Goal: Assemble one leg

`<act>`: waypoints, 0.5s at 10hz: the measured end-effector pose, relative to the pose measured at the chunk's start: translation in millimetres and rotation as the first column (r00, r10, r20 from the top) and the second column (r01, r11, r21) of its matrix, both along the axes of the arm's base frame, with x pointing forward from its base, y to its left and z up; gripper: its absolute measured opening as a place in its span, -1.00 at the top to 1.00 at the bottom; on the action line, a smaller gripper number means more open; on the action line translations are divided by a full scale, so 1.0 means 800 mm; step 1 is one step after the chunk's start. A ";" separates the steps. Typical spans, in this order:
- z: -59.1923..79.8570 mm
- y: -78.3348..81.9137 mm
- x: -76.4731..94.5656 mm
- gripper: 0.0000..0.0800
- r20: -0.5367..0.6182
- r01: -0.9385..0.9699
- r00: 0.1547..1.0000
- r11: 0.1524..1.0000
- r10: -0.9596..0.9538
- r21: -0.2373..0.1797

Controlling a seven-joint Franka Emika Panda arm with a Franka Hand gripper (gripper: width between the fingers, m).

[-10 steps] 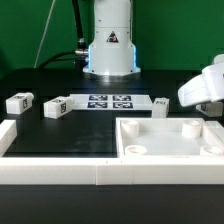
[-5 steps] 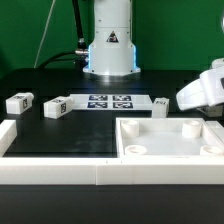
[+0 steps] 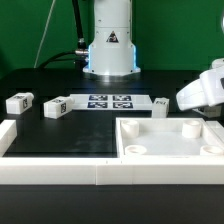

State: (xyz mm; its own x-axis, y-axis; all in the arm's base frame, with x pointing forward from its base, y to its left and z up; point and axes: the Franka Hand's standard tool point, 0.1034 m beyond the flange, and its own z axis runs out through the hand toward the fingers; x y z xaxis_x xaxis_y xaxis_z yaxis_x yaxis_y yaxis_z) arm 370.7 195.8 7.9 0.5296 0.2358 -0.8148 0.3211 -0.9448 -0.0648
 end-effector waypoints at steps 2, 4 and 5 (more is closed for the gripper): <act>0.000 0.000 0.000 0.29 0.000 0.000 1.000 1.000 0.000 0.000; 0.000 0.000 0.000 0.29 0.000 0.000 1.000 1.000 0.000 0.000; 0.005 0.000 0.001 0.29 -0.010 -0.002 1.000 1.000 0.002 0.002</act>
Offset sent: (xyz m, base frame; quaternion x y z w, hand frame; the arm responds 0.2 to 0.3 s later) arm 0.0000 0.0000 0.0000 0.0000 0.0000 0.0000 1.0000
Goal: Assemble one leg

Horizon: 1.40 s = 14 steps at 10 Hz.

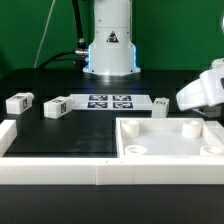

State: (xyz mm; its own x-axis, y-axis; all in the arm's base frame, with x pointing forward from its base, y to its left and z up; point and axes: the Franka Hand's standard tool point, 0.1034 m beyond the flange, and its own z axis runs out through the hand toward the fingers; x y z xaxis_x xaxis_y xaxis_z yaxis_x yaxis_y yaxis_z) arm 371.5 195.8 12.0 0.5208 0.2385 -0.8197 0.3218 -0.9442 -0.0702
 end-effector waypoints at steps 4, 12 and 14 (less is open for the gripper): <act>0.100 -0.012 0.040 0.28 0.065 -0.002 0.998 1.000 0.001 0.019; 0.101 -0.052 0.077 0.28 0.552 -0.019 0.829 0.982 -0.089 0.187; 0.120 -0.068 0.090 0.28 0.667 0.005 0.728 0.974 -0.159 0.227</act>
Offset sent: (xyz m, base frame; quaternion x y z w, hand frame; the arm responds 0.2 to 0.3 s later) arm 0.0194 -0.0150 0.0673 0.0163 0.0505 -0.0327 0.9981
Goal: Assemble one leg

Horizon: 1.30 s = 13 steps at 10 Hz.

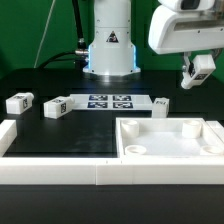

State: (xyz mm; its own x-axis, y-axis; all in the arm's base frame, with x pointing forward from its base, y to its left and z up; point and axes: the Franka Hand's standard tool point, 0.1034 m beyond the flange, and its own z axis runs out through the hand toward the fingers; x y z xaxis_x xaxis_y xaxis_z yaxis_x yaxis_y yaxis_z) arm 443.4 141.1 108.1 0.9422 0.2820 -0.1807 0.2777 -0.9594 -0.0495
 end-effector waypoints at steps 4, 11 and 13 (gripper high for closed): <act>-0.001 0.008 0.023 0.28 0.418 -0.027 0.908 0.993 -0.023 0.115; 0.020 -0.015 0.096 0.28 0.476 -0.130 0.876 0.988 0.076 0.083; 0.019 -0.016 0.097 0.28 0.476 -0.128 0.877 0.988 0.074 0.083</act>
Offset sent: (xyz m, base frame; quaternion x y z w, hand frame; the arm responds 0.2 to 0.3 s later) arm 0.0197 0.0222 0.0028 0.0218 0.2873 -0.0192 0.9574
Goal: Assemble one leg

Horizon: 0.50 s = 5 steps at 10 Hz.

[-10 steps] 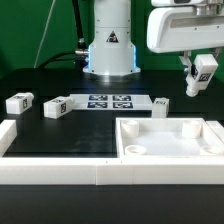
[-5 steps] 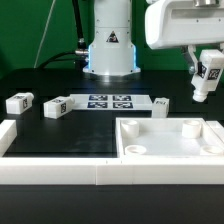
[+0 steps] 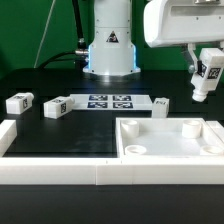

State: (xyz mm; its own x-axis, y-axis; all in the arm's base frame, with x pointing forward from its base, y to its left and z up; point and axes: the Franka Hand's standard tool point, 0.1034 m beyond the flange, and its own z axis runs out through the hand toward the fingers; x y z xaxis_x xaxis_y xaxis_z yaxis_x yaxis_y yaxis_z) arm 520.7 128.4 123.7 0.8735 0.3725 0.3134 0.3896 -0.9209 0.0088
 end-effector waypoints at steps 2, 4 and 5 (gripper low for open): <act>0.000 -0.013 0.020 0.28 -0.014 0.087 0.996 0.996 -0.087 0.033; -0.003 -0.015 0.061 0.28 -0.024 0.105 0.994 0.993 -0.105 0.043; -0.010 -0.020 0.083 0.28 -0.016 0.112 0.994 0.992 -0.112 0.048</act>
Offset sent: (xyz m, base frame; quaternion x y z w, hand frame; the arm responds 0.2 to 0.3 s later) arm 0.0742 -0.0103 -0.0086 0.0041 -0.0336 0.0467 0.9983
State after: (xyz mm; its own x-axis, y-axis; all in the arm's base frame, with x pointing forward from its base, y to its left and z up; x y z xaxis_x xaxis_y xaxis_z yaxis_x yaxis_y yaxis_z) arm 587.4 112.0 115.6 0.9130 0.2564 0.3174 0.2836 -0.9580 -0.0418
